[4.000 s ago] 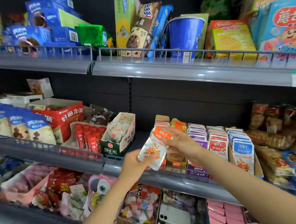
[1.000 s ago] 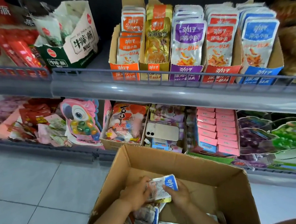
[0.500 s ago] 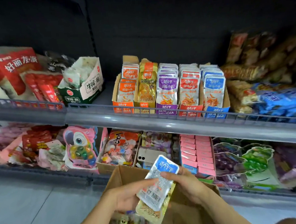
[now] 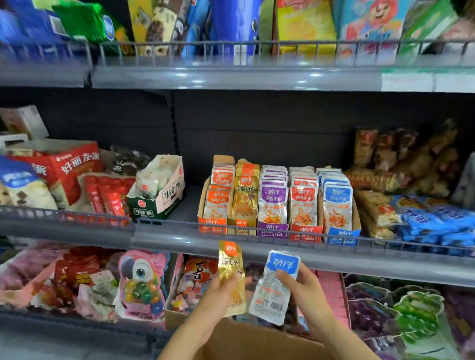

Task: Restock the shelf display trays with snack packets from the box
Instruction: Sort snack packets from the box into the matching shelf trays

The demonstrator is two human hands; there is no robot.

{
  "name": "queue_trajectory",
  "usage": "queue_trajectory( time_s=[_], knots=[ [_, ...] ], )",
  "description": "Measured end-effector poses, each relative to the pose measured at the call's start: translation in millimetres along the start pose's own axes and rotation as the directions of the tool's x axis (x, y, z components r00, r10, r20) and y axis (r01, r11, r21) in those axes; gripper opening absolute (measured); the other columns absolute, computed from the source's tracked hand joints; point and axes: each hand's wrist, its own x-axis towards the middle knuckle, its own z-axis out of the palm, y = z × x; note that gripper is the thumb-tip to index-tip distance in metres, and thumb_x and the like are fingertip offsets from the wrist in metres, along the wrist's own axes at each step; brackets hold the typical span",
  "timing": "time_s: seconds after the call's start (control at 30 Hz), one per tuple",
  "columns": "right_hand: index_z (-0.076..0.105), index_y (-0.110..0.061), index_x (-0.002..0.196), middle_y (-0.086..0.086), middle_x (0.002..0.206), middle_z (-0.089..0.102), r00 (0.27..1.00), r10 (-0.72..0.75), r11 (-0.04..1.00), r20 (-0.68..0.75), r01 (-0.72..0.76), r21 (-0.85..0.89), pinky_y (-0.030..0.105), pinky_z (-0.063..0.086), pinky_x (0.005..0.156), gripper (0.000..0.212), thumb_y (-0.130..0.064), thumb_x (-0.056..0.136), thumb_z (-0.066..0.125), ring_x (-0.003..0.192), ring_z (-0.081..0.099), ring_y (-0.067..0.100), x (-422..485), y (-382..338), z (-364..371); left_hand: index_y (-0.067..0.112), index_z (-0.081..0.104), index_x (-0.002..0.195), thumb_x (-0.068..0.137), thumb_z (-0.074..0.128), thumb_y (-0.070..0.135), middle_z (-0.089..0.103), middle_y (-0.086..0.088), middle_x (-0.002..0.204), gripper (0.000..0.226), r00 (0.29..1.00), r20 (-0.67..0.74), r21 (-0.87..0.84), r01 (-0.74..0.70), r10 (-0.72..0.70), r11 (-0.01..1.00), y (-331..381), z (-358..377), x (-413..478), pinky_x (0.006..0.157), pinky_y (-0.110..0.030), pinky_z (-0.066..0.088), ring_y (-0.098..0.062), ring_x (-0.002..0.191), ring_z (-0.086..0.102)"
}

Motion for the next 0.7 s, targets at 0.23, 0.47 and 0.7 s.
queue_trajectory(
  time_s=[0.23, 0.47, 0.7],
  knots=[
    [0.058, -0.029, 0.113, -0.014, 0.096, 0.066, 0.984, -0.054, 0.994, 0.170, 0.070, -0.088, 0.013, 0.051, 0.061, 0.026, -0.042, 0.091, 0.052, 0.077, 0.066, 0.008, -2.7, -41.1, 22.3, 0.037, 0.015, 0.146, 0.091, 0.033, 0.061, 0.024, 0.012, 0.152, 0.063, 0.993, 0.117, 0.112, -0.046, 0.033, 0.993, 19.5, 22.2, -3.8, 0.114, -0.037, 0.020, -0.013, 0.141, 0.022],
    [0.049, -0.030, 0.130, -0.002, 0.106, 0.067, 0.980, 0.024, 0.998, 0.196, -0.013, -0.058, 0.021, 0.049, 0.063, 0.045, -0.024, 0.088, 0.064, 0.080, 0.064, 0.012, 11.0, -63.0, 1.1, 0.014, 0.059, 0.118, 0.084, 0.067, 0.009, 0.073, -0.004, 0.104, 0.035, 0.990, 0.140, -0.199, 0.062, -0.035, 0.978, 25.1, 10.7, 5.3, 0.094, -0.042, 0.050, -0.022, 0.099, 0.068],
    [0.060, -0.021, 0.118, 0.004, 0.105, 0.072, 0.986, -0.023, 1.000, 0.163, 0.025, -0.013, 0.027, 0.054, 0.082, 0.035, -0.011, 0.085, 0.067, 0.095, 0.069, 0.018, 25.8, -88.8, -32.2, 0.019, 0.060, 0.115, 0.063, 0.082, 0.025, 0.072, 0.004, 0.105, 0.056, 0.975, 0.219, -0.128, -0.007, 0.035, 0.992, 57.2, 20.8, 11.6, 0.095, -0.033, 0.047, -0.014, 0.102, 0.066]
  ],
)
